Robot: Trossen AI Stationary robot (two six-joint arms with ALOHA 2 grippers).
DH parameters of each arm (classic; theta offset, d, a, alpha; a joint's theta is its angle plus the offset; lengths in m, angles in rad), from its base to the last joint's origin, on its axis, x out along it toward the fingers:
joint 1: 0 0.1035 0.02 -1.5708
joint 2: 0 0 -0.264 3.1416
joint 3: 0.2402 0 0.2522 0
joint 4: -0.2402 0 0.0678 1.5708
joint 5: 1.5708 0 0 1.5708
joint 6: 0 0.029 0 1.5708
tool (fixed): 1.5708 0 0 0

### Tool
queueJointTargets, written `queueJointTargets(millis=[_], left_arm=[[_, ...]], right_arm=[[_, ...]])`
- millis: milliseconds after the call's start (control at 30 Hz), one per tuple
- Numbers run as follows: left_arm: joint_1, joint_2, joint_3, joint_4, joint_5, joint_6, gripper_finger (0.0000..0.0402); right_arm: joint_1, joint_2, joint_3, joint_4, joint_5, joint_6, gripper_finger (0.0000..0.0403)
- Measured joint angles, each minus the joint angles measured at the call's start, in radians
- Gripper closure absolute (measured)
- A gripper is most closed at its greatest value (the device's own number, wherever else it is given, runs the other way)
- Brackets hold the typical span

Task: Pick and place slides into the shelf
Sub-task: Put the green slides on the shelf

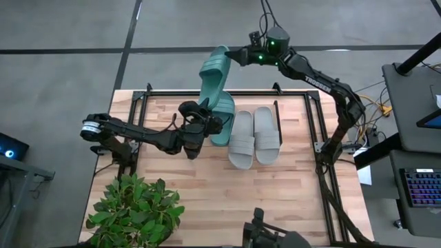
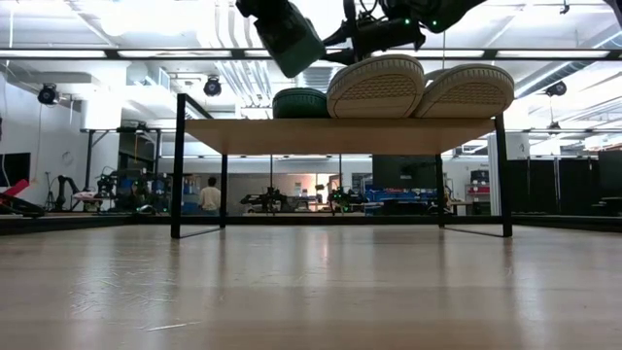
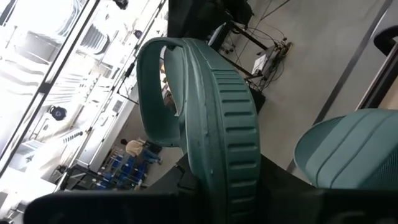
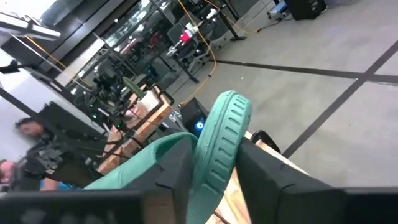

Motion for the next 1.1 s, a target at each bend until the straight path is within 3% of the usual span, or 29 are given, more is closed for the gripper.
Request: queueJointTargets(millis=[200, 667, 900, 1100], left_arm=[[0.001, 0.0, -0.002, -0.002, -0.004, 0.025, 0.036], [0.0, 0.0, -0.001, 0.002, 0.004, 0.044, 0.0359], [-0.003, 0.0, 0.005, 0.009, 0.029, 0.044, 0.028], [-0.001, 0.0, 0.005, 0.008, 0.017, 0.044, 0.0267]], right_arm=[[0.0, 0.023, 0.0, 0.001, -0.001, -0.105, 0.0365], [0.004, 0.017, 0.015, 0.049, -0.01, -0.173, 0.0366], [0.012, 0.018, 0.017, 0.046, -0.015, -0.154, 0.0369], [0.015, 0.018, 0.018, 0.049, -0.015, -0.15, 0.0369]])
